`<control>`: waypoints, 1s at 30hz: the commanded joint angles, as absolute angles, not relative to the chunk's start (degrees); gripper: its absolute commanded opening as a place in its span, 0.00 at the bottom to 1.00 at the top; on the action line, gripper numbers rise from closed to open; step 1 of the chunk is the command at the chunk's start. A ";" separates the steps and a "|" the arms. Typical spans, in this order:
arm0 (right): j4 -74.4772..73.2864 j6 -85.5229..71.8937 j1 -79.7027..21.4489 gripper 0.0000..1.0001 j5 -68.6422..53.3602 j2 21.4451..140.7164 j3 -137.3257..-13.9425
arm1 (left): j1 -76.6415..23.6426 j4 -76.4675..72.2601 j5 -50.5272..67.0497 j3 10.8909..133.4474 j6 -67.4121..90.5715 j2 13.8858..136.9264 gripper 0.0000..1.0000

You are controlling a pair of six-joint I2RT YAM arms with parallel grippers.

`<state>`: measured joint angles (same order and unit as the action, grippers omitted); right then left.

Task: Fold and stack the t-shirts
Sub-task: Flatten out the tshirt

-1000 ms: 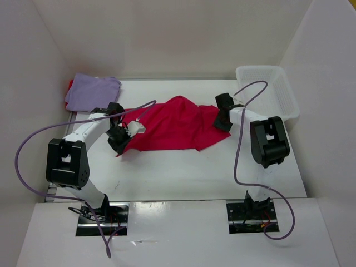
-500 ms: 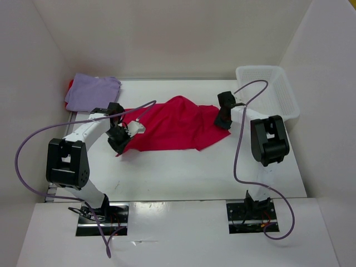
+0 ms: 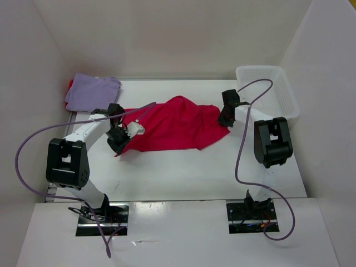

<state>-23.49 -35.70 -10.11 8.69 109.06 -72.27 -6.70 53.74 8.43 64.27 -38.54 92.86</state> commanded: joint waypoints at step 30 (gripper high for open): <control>-37.44 -18.81 -2.02 0.00 6.42 72.33 -110.04 | 1.58 57.30 -1.23 150.03 -30.40 99.85 0.00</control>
<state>-33.82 -21.58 -2.68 4.29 71.37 -108.47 0.97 55.48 1.52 150.41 -27.75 101.43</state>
